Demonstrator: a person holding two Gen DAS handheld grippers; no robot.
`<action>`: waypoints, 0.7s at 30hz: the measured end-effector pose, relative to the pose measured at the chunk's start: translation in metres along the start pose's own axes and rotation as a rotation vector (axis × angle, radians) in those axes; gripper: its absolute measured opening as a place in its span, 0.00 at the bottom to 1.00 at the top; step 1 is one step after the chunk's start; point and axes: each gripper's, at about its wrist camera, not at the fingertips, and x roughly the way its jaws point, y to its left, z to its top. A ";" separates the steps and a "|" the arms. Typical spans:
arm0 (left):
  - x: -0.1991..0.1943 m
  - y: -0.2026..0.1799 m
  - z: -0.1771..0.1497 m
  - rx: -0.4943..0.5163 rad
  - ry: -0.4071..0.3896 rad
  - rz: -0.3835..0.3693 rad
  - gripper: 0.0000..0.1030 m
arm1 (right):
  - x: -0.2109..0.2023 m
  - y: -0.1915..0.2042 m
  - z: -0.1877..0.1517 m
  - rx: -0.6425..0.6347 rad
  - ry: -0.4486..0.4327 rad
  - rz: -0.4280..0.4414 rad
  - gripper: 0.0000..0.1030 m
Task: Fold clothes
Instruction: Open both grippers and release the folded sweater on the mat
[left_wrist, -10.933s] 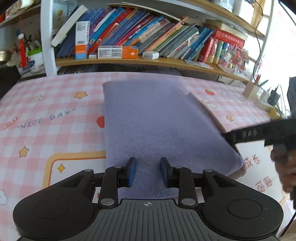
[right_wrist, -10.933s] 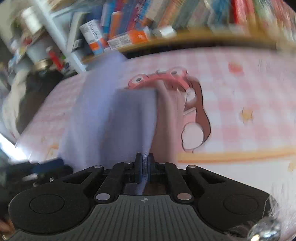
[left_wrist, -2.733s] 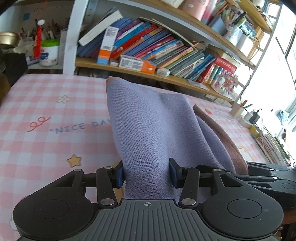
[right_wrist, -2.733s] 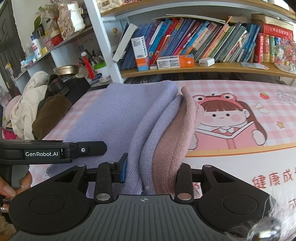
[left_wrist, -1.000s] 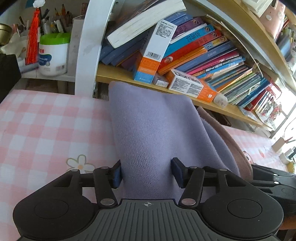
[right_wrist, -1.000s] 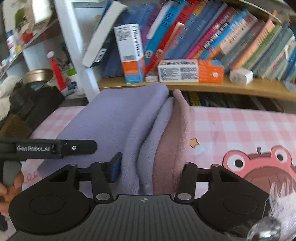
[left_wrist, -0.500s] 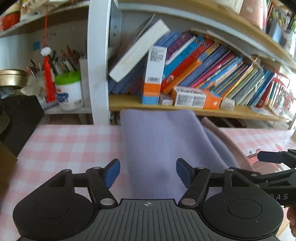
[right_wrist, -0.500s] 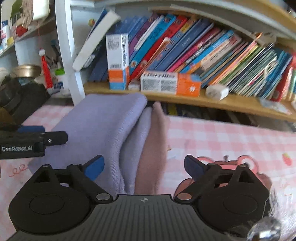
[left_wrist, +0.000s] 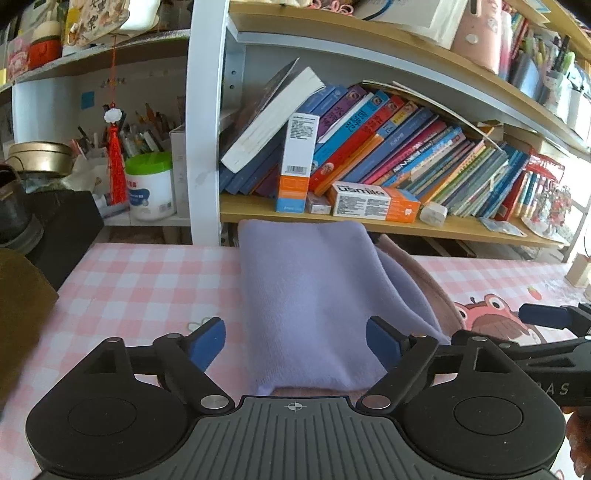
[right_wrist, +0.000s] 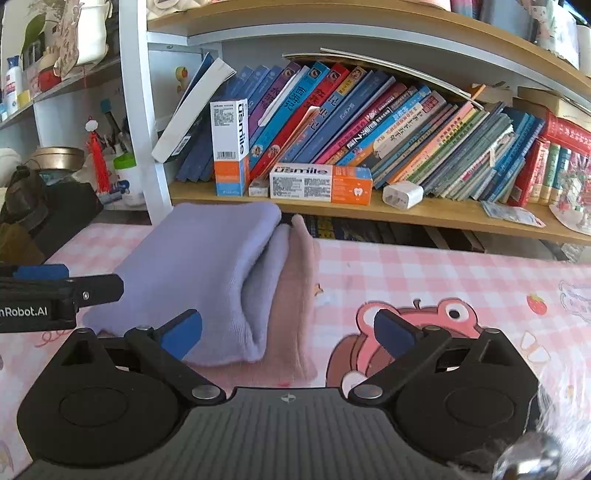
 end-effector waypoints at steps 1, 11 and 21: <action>-0.002 -0.001 -0.001 0.002 0.001 -0.001 0.85 | -0.003 0.000 -0.003 0.002 0.003 -0.002 0.98; -0.024 -0.012 -0.021 0.028 0.032 0.015 0.89 | -0.028 0.002 -0.028 0.021 0.033 -0.011 1.00; -0.049 -0.016 -0.045 -0.030 0.080 0.058 0.92 | -0.051 0.002 -0.056 0.059 0.072 -0.042 1.00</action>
